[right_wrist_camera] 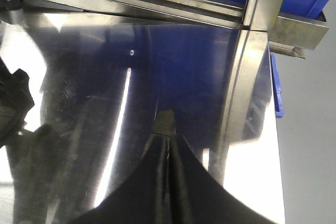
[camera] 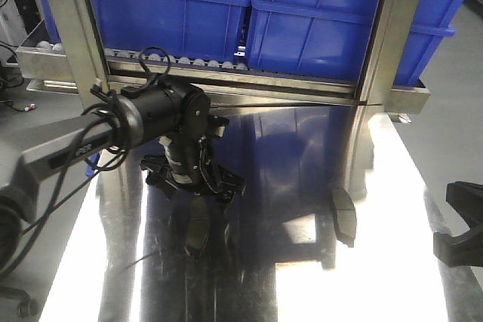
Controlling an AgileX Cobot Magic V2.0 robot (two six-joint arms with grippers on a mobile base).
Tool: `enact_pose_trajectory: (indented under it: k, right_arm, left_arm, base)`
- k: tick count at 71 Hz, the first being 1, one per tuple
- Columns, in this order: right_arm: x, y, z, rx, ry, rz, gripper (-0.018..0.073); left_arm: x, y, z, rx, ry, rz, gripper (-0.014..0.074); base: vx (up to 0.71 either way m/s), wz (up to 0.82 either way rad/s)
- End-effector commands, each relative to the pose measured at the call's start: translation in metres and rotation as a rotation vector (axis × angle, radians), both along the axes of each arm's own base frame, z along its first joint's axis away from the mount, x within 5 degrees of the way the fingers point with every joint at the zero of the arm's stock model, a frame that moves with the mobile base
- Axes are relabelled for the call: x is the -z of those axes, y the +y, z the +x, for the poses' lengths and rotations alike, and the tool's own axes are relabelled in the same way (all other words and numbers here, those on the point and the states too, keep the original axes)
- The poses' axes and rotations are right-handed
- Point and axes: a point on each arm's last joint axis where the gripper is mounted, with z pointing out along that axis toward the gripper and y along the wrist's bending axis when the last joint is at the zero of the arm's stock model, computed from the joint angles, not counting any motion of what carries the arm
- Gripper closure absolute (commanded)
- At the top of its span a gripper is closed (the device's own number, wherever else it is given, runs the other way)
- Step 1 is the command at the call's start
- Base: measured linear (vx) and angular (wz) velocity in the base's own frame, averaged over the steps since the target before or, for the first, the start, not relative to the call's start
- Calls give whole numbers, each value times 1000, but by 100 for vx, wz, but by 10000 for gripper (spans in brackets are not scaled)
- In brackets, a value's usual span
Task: Move and align brake pads A on conveyor
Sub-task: 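Lower the left gripper onto the brake pad nearest the left arm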
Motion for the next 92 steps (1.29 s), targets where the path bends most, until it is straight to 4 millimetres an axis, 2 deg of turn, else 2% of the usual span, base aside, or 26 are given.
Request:
enact_pose_trajectory:
  k: [1,10,28,45,62,92]
  right_arm:
    - [-15,1,3,-10,-98,21,567]
    - [-15,1,3,-10,-98,21,567]
    - [-15,1,3,-10,-98,21,567]
    - [-15,1,3,-10,-98,21,567]
    - [-15,1,3,-10,-98,21,567]
    - [-15,1,3,-10,-98,21,567]
  left_arm:
    - [-28,-5,0,-2,-42,-47,-59]
    - [-17,-6,-1,-7,4,-35,-52]
    - [-17,-7,-2,-6,10,-32,-31]
    - [-14,-6,-3,-9,25,-23,45]
    - [-13,-6,-4,-9,39,-14,163]
    - [-24,-4,-6,-9,23,-24,472]
  base:
    - [0,0]
    - [0,0]
    - [0,0]
    - [0,0]
    - [0,0]
    - [0,0]
